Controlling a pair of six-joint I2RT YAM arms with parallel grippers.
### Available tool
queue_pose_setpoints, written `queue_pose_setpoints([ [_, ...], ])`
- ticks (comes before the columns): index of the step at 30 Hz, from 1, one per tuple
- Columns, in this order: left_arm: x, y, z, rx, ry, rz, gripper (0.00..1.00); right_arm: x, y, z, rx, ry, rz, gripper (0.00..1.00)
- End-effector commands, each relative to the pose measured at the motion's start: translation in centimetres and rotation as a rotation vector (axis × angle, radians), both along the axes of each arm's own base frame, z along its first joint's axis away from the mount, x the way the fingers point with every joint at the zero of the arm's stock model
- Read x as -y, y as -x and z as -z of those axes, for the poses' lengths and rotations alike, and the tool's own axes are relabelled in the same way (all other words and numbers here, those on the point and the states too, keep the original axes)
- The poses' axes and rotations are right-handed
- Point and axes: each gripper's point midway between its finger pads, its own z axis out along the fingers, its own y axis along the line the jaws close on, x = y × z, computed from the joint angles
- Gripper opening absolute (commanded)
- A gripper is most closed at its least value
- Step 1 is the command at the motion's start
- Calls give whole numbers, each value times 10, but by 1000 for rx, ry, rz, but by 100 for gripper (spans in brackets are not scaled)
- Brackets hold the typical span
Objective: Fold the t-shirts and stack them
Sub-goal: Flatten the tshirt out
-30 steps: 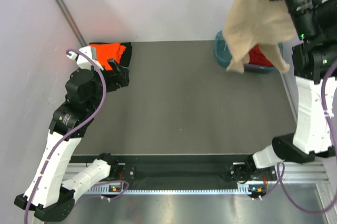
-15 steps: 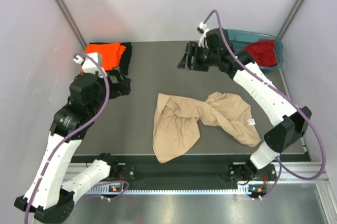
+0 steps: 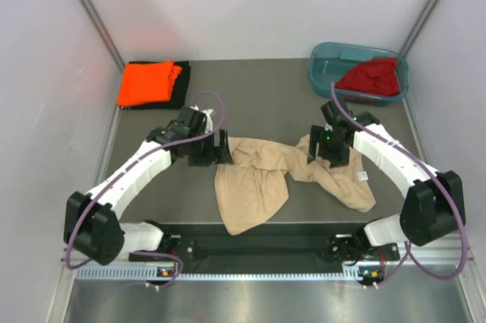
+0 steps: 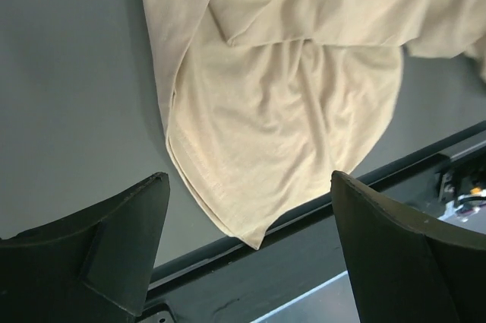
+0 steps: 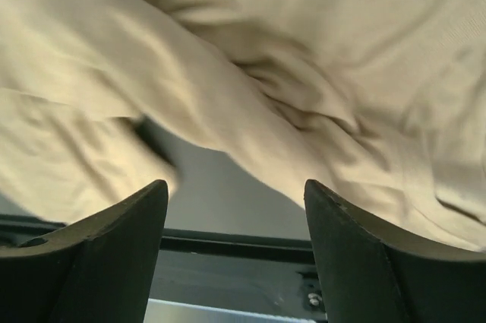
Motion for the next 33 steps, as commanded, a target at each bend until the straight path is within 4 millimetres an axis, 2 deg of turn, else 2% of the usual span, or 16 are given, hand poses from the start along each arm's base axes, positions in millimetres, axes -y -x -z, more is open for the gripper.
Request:
queue_pose_setpoints([
  [1,16,-14,0,54,25,10,91,25,-3,4,39,70,109,74],
  [4,14,-34,13,100,-37,2,92,33,-2,14,25,95,110,78],
  [8,0,-52,55,38,-210,4,91,49,0,29,-19,153,117,79],
  [11,-6,-56,79,-27,-295,7,88,53,1,31,-17,158,117,79],
  [14,-6,-54,94,-66,-309,8,82,53,-1,33,-16,152,118,78],
  [17,-4,-56,94,-55,-291,3,73,44,-6,38,-13,109,105,75],
  [20,0,-60,83,-14,-260,2,64,35,-7,47,-24,60,99,68],
  [21,2,-61,80,-3,-253,6,56,33,-11,49,-14,53,106,65],
  [23,2,-64,71,26,-249,12,47,24,-11,57,-45,14,92,60],
  [26,-2,-67,61,54,-255,11,28,16,-16,66,-72,-14,83,54],
  [28,-5,-66,58,60,-266,11,13,13,-20,66,-71,-23,73,44],
  [31,-20,-69,48,91,-319,-17,0,10,-27,60,-58,-34,53,26],
  [32,-24,-68,41,108,-328,-23,0,10,-29,55,-42,-32,45,21],
  [33,-28,-68,36,122,-338,-31,0,10,-33,49,-22,-33,43,11],
])
